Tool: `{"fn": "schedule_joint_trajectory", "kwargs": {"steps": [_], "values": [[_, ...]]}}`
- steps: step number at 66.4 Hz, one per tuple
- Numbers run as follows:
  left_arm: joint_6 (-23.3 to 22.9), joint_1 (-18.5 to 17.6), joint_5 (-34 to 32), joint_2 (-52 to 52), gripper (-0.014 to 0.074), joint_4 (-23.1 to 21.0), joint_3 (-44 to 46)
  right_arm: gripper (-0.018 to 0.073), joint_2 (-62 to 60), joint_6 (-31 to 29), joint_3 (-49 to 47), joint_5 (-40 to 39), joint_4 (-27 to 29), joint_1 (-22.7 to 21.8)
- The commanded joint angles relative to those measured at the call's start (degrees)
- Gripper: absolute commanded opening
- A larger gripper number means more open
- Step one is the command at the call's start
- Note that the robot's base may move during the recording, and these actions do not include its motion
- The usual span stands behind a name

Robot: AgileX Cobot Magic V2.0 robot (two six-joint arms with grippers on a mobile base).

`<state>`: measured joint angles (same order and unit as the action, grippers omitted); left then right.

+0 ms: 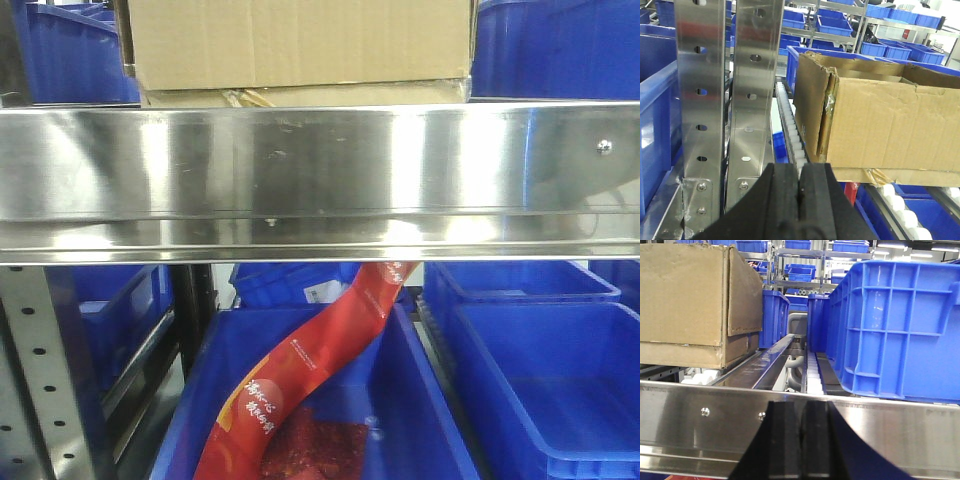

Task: Stack two boxes on right shelf middle

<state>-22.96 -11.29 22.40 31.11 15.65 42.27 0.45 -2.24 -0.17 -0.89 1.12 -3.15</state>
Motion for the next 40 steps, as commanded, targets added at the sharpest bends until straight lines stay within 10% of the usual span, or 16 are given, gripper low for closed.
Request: {"fn": "schedule_joint_trajectory", "kwargs": {"steps": [1,16,31,40], "values": [[-0.2,0.3,-1.0,-0.4,-0.0111,0.1,0.1,-0.0161,-0.5,0.1,0.2,-0.9,0.2,-0.4],[1.1,1.2,-4.6,-2.7,-0.0111,1.0,-4.7,-0.0161,-0.5,0.1,0.2,-0.9,0.2,-0.4],[24.7,6.5,-18.0,-9.0,-0.0111,-12.6,-22.9,-0.0161,-0.5,0.1,0.2,-0.9,0.2,-0.4],[26.9,8.4,-24.5,-14.6,-0.0111,-13.9,-32.3,-0.0161,-0.5,0.1,0.2,-0.9,0.2,-0.4]]}}
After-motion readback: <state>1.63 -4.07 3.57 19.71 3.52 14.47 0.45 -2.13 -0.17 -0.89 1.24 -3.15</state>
